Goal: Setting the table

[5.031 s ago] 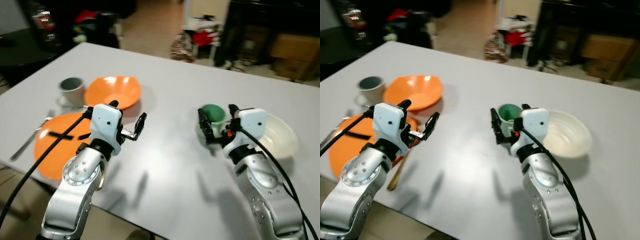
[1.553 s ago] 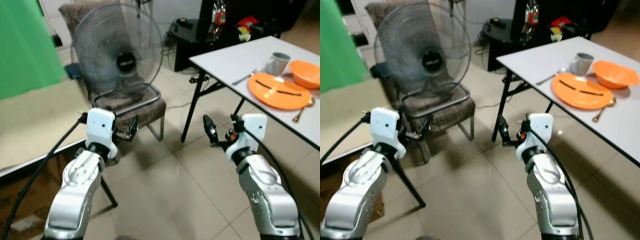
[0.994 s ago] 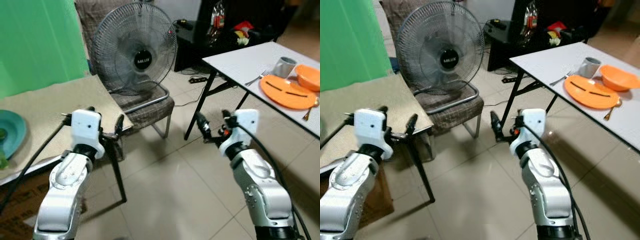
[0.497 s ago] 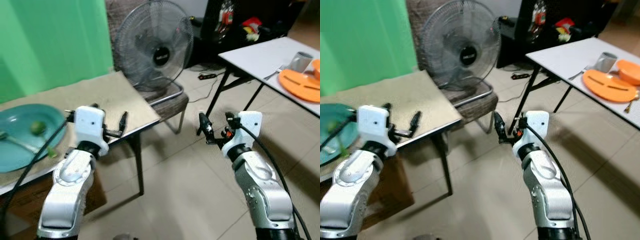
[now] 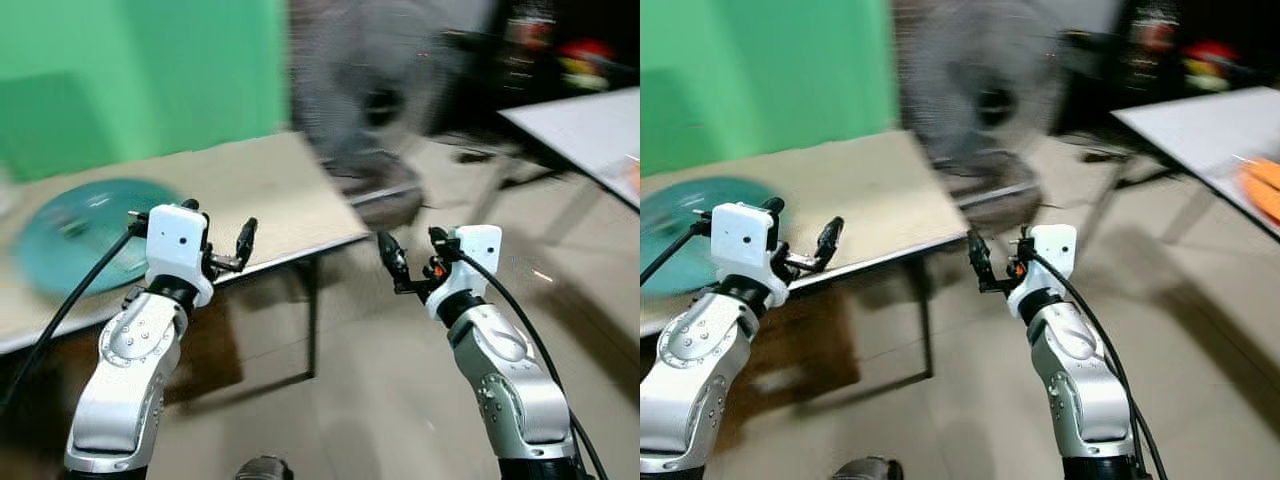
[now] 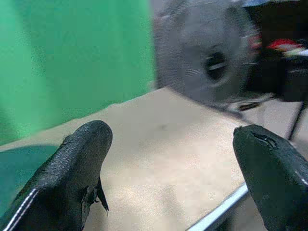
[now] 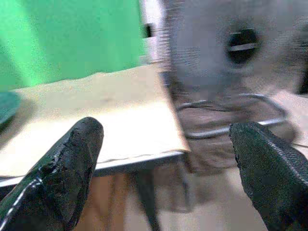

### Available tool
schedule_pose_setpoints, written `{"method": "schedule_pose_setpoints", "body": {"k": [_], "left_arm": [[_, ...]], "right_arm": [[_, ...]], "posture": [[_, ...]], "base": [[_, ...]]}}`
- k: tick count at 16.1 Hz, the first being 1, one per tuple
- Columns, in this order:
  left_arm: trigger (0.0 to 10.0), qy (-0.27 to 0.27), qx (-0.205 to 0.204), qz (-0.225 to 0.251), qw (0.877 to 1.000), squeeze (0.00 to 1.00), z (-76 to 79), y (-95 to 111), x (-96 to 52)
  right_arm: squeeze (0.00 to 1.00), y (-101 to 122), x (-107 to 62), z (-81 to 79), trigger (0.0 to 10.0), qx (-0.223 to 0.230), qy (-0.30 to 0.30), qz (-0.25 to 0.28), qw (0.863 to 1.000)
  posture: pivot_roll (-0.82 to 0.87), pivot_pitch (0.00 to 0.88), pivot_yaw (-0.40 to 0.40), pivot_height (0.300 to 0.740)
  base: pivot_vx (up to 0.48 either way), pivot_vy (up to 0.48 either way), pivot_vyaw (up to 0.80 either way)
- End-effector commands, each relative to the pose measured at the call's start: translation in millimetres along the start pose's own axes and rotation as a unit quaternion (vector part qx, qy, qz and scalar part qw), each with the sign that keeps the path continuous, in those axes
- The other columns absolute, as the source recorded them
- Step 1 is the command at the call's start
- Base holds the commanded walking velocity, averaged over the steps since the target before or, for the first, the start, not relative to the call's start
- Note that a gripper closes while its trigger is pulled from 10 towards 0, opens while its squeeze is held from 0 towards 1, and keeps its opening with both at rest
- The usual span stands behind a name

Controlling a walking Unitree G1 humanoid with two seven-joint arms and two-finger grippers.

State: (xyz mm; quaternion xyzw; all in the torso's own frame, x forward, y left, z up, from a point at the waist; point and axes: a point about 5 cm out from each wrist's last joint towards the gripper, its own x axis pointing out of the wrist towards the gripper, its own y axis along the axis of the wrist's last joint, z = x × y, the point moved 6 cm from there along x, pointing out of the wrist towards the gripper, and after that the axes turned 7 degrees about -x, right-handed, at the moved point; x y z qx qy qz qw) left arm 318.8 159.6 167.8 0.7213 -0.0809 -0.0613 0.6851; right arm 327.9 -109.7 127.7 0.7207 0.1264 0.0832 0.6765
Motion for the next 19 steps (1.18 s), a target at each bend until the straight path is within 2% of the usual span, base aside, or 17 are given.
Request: {"method": "schedule_pose_setpoints", "body": {"k": [1,6,11,15,17,19], "left_arm": [[10.0,-0.008,0.006,0.001,1.000,0.00,1.2,3.9,0.2],[10.0,-0.004,0.015,0.000,1.000,0.00,-3.0,5.9,-1.9],[10.0,-0.008,0.021,-0.005,1.000,0.00,-3.6,4.5,-2.3],[10.0,-0.017,0.025,-0.006,1.000,0.00,-1.4,3.8,-1.5],[10.0,-0.019,0.025,-0.005,1.000,0.00,0.5,4.0,-1.4],[10.0,-0.021,0.024,-0.005,0.999,0.00,2.1,4.1,-1.8]], "right_arm": [[1.00,-1.2,2.5,-2.9,10.0,-0.001,0.007,-0.001,1.000],[1.00,-8.3,3.1,-5.9,10.0,-0.001,0.018,-0.011,1.000],[1.00,-7.6,5.6,0.1,10.0,-0.009,0.009,-0.010,1.000],[1.00,-6.0,7.0,4.8,10.0,-0.014,0.004,-0.009,1.000],[0.95,-6.5,7.4,-2.1,10.0,-0.017,0.030,-0.011,0.999],[0.96,-6.1,7.3,-10.3,10.0,-0.020,0.054,-0.012,0.998]], "posture": [[0.14,0.000,-0.003,0.740],[0.15,0.000,-0.007,0.740],[0.15,0.000,-0.008,0.740],[0.15,0.000,-0.005,0.740],[0.15,0.000,-0.011,0.740],[0.15,0.000,-0.014,0.740]], "base": [[0.277,0.000,0.80],[0.276,0.000,0.80],[0.274,0.000,0.80],[0.274,0.000,0.24],[0.270,0.000,0.00],[0.262,0.000,0.80]]}}
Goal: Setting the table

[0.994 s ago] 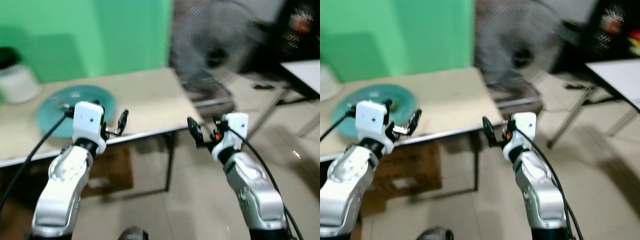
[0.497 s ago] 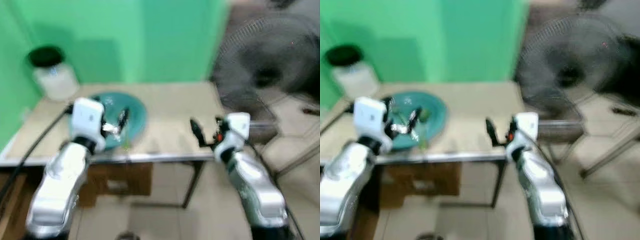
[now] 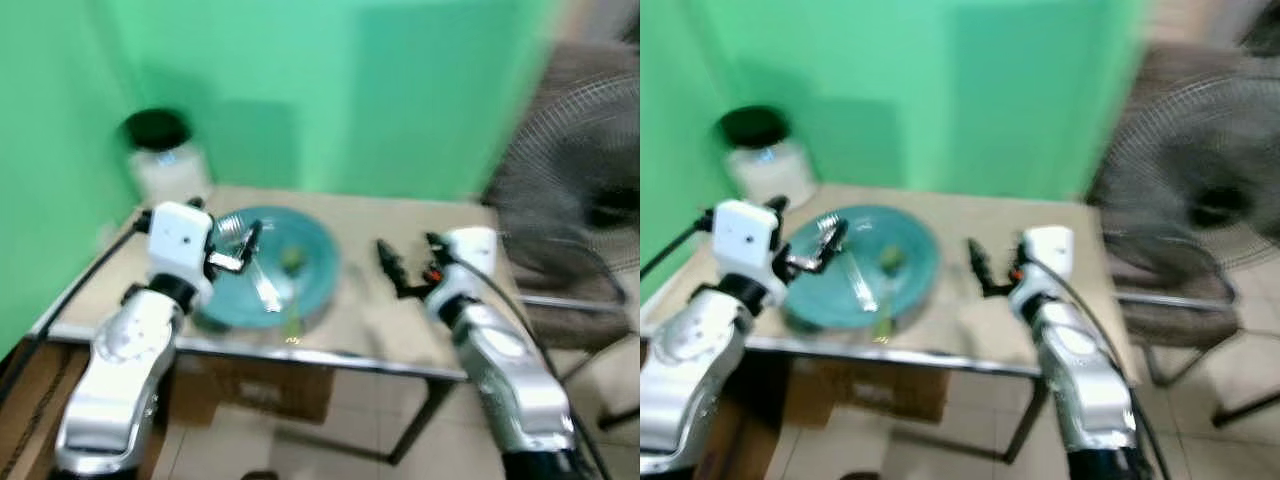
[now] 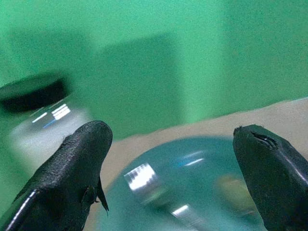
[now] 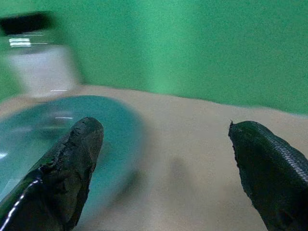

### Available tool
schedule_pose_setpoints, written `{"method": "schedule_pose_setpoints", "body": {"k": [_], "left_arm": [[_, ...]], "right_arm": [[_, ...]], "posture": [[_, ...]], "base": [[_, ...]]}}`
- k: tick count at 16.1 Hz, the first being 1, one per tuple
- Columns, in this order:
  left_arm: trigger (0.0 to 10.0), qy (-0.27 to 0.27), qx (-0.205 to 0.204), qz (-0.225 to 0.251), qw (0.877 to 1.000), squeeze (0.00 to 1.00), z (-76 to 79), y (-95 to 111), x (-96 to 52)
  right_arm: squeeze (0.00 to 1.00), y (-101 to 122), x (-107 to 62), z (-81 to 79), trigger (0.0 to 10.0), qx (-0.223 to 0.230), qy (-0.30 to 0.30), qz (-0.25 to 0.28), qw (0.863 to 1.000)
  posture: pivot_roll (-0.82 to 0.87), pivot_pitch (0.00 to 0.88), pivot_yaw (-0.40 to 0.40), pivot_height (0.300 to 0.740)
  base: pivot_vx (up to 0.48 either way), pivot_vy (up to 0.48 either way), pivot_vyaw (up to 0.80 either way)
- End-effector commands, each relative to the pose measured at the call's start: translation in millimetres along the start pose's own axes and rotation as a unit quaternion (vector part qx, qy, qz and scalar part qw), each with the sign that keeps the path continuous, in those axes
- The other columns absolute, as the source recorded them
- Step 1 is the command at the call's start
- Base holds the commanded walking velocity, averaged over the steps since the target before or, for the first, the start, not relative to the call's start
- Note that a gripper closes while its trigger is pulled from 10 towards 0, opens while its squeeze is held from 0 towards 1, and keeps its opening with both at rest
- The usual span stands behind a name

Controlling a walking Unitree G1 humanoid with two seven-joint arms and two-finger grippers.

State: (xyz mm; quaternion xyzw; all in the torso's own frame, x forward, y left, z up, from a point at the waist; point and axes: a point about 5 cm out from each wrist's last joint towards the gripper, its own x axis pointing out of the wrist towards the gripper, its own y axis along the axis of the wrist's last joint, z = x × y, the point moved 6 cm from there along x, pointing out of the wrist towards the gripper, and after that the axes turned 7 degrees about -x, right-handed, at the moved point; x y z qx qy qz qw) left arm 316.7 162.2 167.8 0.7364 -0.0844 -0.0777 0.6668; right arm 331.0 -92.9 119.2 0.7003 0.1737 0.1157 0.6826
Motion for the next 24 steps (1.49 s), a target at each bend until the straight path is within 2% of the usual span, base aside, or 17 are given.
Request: {"method": "schedule_pose_setpoints", "body": {"k": [1,3,7,8,9,11,13,14,15,16,17,18,19,20,22,23,24], "left_arm": [[10.0,-0.006,0.001,0.006,1.000,0.00,4.8,3.8,0.7],[10.0,-0.007,0.001,0.004,1.000,0.00,6.2,2.7,0.1],[10.0,-0.016,0.001,0.000,1.000,0.00,9.4,0.3,1.0],[10.0,-0.021,0.002,-0.004,1.000,0.00,11.0,-3.0,2.0],[10.0,-0.028,0.003,-0.008,1.000,0.00,12.7,-5.3,3.0],[10.0,-0.042,0.007,-0.015,0.999,0.00,16.1,-9.5,5.0],[10.0,-0.043,-0.015,-0.041,0.998,0.00,8.2,-19.9,9.3],[10.0,-0.032,-0.034,-0.055,0.997,0.19,-1.2,-25.8,11.4],[10.0,-0.026,-0.042,-0.059,0.997,0.19,-5.5,-27.6,12.4],[10.0,-0.033,-0.098,-0.077,0.992,1.00,-11.7,-31.1,16.1],[10.0,-0.042,-0.127,-0.090,0.987,1.00,-11.0,-34.4,17.3],[10.0,-0.045,-0.133,-0.103,0.985,1.00,-12.0,-38.2,18.0],[10.0,-0.057,-0.180,-0.149,0.971,0.91,-11.5,-51.4,16.9],[10.0,-0.065,-0.221,-0.177,0.957,0.00,-12.2,-59.7,14.5],[10.0,-0.061,-0.294,-0.213,0.930,0.00,-19.5,-70.5,12.3],[10.0,-0.078,-0.329,-0.221,0.915,0.00,-15.6,-69.9,11.8],[10.0,-0.061,-0.358,-0.222,0.905,0.00,-22.4,-71.7,15.8]], "right_arm": [[0.96,3.6,-1.8,1.0,10.0,-0.005,0.007,0.005,1.000],[0.96,1.8,-2.3,3.2,10.0,-0.008,0.006,0.001,1.000],[0.93,1.5,-2.5,19.2,10.0,0.003,-0.030,-0.002,1.000],[0.63,2.3,-2.8,27.7,10.0,0.004,-0.045,-0.004,0.999],[0.00,2.9,-2.8,33.4,10.0,0.004,-0.052,-0.007,0.999],[0.00,3.4,-1.3,40.3,10.0,0.006,-0.059,-0.009,0.998],[0.00,7.9,4.9,41.7,10.0,0.017,-0.054,-0.009,0.998],[0.00,7.1,7.9,40.7,10.0,0.026,-0.047,-0.014,0.998],[0.00,6.4,8.9,40.7,10.0,0.028,-0.044,-0.017,0.999],[0.00,0.7,11.1,37.0,10.0,0.026,-0.017,-0.038,0.999],[0.00,-1.5,11.7,35.8,10.0,0.024,-0.006,-0.044,0.999],[0.00,-3.6,11.9,35.5,10.0,0.021,-0.003,-0.050,0.999],[0.00,-5.4,12.4,34.3,10.0,0.014,0.009,-0.056,0.998],[0.00,-3.6,10.6,28.3,10.0,0.019,0.040,-0.052,0.998],[0.00,1.0,-0.7,14.8,10.0,0.009,0.117,-0.046,0.992],[0.00,2.6,-3.5,15.0,10.0,0.011,0.127,-0.042,0.991],[0.00,1.8,-4.2,18.0,10.0,0.012,0.124,-0.042,0.991]], "posture": [[0.15,0.000,-0.019,0.740],[0.15,0.000,-0.019,0.740],[0.14,0.000,-0.013,0.740],[0.13,0.000,-0.012,0.740],[0.13,0.000,-0.014,0.740],[0.13,0.000,-0.017,0.740],[0.13,0.000,-0.019,0.740],[0.13,0.000,-0.020,0.740],[0.13,0.000,-0.020,0.740],[0.13,0.000,-0.021,0.740],[0.12,0.000,-0.020,0.740],[0.12,0.000,-0.014,0.740],[0.12,0.000,-0.010,0.740],[0.11,0.000,-0.004,0.740],[0.11,0.000,-0.002,0.740],[0.10,0.000,0.001,0.740],[0.10,0.000,0.003,0.740]], "base": [[0.255,0.000,0.80],[0.253,0.000,0.80],[0.124,0.000,0.00],[0.000,0.000,0.00],[0.000,0.000,0.00],[0.000,0.000,0.00],[0.000,0.000,0.00],[0.000,0.000,0.00],[0.000,0.000,0.00],[0.000,0.000,0.00],[0.000,0.000,0.00],[0.000,0.000,0.00],[0.000,0.000,0.00],[0.000,0.000,0.00],[0.000,0.000,0.00],[0.000,0.000,0.00],[0.000,0.000,0.00]]}}
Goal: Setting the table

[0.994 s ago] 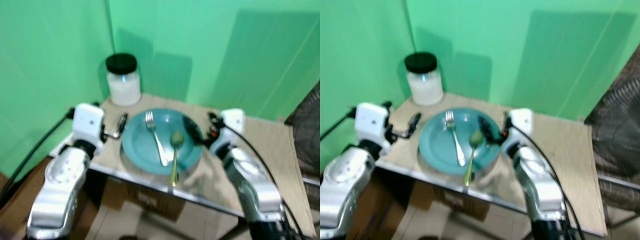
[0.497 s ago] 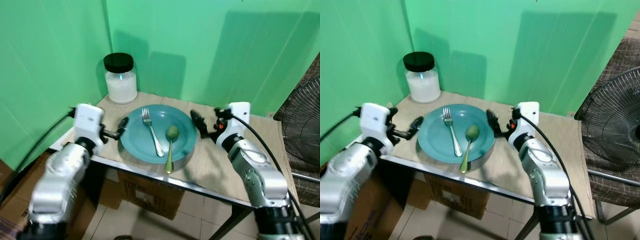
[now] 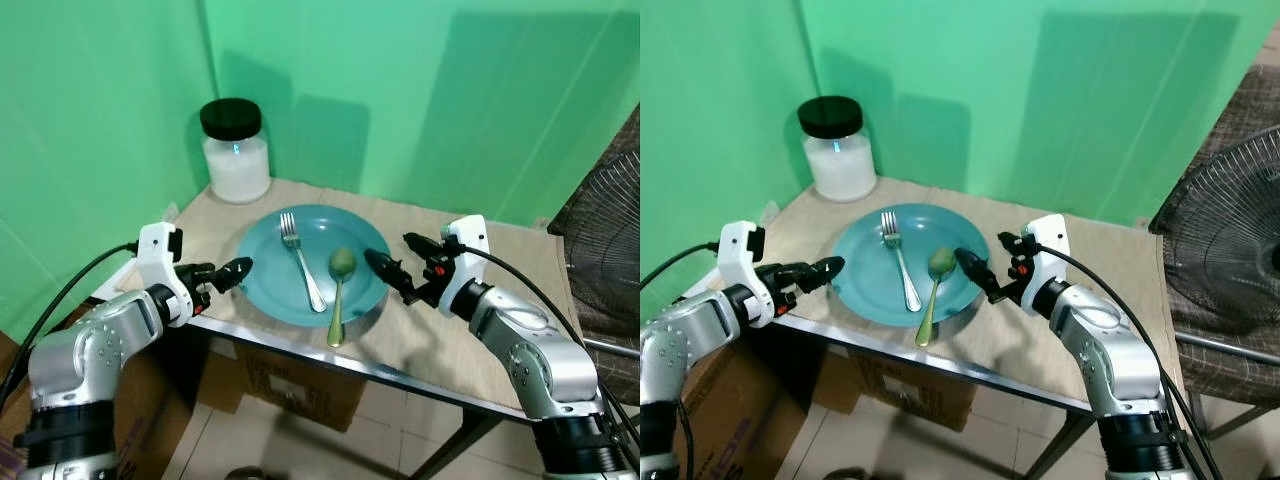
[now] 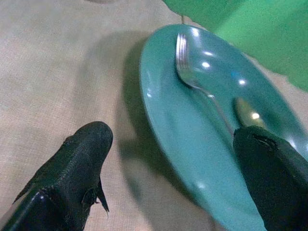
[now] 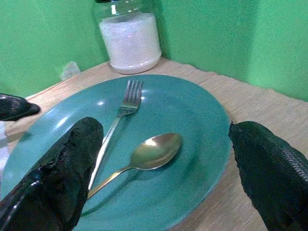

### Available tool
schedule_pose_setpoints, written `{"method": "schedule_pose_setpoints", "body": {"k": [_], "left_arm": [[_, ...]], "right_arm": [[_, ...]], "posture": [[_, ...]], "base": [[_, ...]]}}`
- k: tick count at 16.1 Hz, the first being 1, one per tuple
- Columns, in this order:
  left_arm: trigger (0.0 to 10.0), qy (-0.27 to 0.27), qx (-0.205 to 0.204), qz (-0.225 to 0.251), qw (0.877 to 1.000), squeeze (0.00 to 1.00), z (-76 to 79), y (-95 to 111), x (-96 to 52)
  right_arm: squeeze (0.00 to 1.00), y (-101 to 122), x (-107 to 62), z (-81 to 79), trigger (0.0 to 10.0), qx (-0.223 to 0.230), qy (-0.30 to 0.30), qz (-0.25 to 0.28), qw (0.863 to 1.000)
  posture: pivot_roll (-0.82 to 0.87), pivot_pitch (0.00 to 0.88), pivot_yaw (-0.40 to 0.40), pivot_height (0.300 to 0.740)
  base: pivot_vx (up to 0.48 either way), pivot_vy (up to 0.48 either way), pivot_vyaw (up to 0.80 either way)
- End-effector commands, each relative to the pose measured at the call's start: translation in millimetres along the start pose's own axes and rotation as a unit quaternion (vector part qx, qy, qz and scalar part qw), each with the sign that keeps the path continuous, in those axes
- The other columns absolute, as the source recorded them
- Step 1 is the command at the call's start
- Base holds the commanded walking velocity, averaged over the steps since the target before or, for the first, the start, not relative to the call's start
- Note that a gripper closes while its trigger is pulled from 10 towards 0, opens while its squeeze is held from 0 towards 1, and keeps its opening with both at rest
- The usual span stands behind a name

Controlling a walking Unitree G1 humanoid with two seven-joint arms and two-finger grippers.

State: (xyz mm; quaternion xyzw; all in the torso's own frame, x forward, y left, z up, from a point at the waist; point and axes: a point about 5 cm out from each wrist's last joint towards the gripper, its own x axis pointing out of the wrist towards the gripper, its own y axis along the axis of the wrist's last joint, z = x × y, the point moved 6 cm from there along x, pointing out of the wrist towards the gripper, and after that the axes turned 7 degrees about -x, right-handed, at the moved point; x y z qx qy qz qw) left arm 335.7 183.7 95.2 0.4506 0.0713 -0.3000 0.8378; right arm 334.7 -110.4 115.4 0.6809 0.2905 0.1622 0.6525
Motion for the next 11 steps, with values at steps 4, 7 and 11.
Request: {"method": "schedule_pose_setpoints", "body": {"k": [4,7,11], "left_arm": [[2.4,-0.032,-0.065,-0.008,0.997,0.00,5.5,6.0,1.6],[0.0,-0.014,-0.079,-0.031,0.996,0.00,-1.0,-1.5,5.8],[0.0,0.023,-0.086,-0.054,0.995,0.00,-15.5,-11.4,10.2]], "right_arm": [[0.00,5.7,-4.7,-11.7,10.0,0.008,0.038,0.013,0.999],[0.00,0.0,-15.1,-33.1,10.0,-0.006,0.106,-0.003,0.994],[0.00,-5.5,-24.1,-42.0,10.0,-0.009,0.135,-0.017,0.991]], "posture": [[0.09,0.000,0.008,0.740],[0.09,0.000,0.011,0.740],[0.08,0.000,0.014,0.740]], "base": [[0.000,0.000,0.00],[0.000,0.000,0.00],[0.000,0.000,0.00]]}}
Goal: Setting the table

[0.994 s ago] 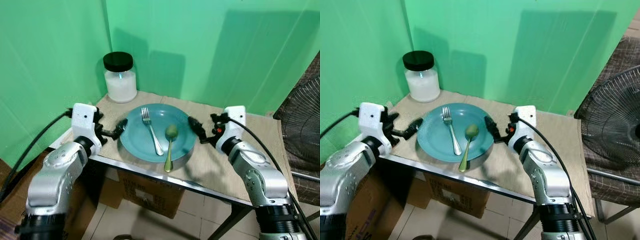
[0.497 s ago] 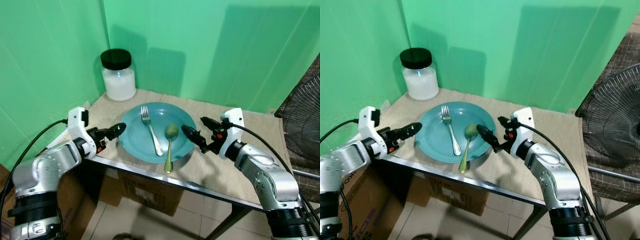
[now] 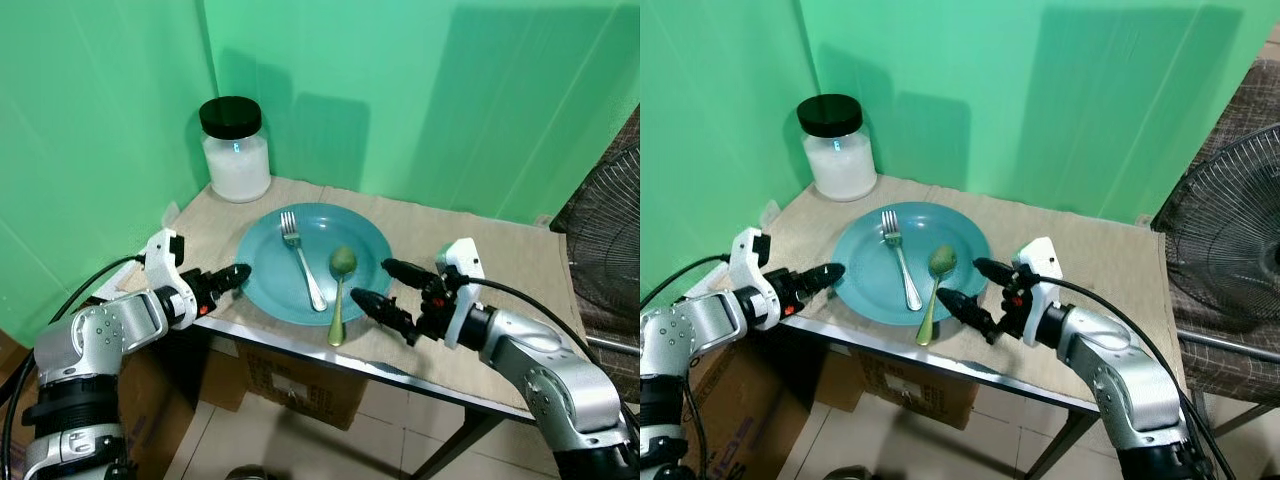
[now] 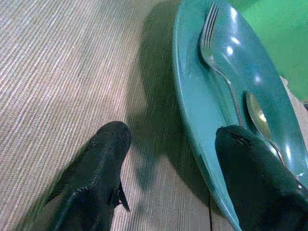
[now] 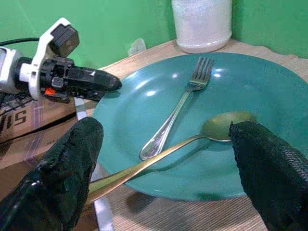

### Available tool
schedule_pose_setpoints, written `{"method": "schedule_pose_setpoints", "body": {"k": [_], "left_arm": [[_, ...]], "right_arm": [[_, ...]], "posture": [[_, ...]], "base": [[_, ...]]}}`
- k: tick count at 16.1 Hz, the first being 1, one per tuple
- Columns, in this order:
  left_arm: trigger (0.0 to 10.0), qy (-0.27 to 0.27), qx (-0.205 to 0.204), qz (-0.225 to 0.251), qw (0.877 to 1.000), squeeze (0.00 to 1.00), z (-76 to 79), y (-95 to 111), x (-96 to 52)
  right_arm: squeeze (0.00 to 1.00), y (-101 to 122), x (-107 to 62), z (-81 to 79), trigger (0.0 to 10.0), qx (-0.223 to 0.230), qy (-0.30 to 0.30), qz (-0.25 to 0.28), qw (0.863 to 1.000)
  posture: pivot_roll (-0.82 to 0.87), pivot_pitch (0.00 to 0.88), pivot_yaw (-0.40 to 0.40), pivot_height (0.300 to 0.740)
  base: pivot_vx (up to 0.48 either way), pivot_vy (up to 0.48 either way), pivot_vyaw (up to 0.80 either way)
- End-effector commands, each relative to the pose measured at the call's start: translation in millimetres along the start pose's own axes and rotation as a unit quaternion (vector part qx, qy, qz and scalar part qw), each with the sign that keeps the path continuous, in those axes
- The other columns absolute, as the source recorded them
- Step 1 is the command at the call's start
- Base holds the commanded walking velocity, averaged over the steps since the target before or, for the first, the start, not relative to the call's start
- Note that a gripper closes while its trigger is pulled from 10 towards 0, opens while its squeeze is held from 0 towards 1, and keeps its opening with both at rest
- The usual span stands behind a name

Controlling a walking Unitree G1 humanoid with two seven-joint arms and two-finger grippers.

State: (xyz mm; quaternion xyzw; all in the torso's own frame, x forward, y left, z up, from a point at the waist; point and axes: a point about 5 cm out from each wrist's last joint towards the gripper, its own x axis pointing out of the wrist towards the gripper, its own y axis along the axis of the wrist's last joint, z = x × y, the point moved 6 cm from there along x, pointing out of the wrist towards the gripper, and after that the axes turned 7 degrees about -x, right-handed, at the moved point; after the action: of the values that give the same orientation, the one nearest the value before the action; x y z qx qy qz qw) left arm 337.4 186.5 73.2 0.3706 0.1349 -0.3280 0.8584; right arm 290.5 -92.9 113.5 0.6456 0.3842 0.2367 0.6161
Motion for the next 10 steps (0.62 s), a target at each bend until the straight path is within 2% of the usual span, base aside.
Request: {"method": "schedule_pose_setpoints", "body": {"k": [1,6,10], "left_arm": [[0.0,0.004,0.001,-0.003,1.000,0.00,0.9,1.2,3.8],[0.0,-0.008,-0.025,0.011,1.000,0.00,1.5,6.2,15.2],[0.0,-0.014,-0.023,-0.006,1.000,0.00,5.2,2.1,25.7]], "right_arm": [[0.00,4.6,-1.4,-2.2,10.0,-0.005,0.008,0.002,1.000],[0.00,5.4,-5.4,-6.0,10.0,-0.002,0.015,0.003,1.000],[0.00,4.9,-6.5,-8.4,10.0,-0.001,0.022,0.001,1.000]], "posture": [[0.08,0.000,0.016,0.740],[0.07,0.000,0.018,0.740],[0.07,0.000,0.020,0.740]], "base": [[0.000,0.000,0.00],[0.000,0.000,0.00],[0.000,0.000,0.00]]}}
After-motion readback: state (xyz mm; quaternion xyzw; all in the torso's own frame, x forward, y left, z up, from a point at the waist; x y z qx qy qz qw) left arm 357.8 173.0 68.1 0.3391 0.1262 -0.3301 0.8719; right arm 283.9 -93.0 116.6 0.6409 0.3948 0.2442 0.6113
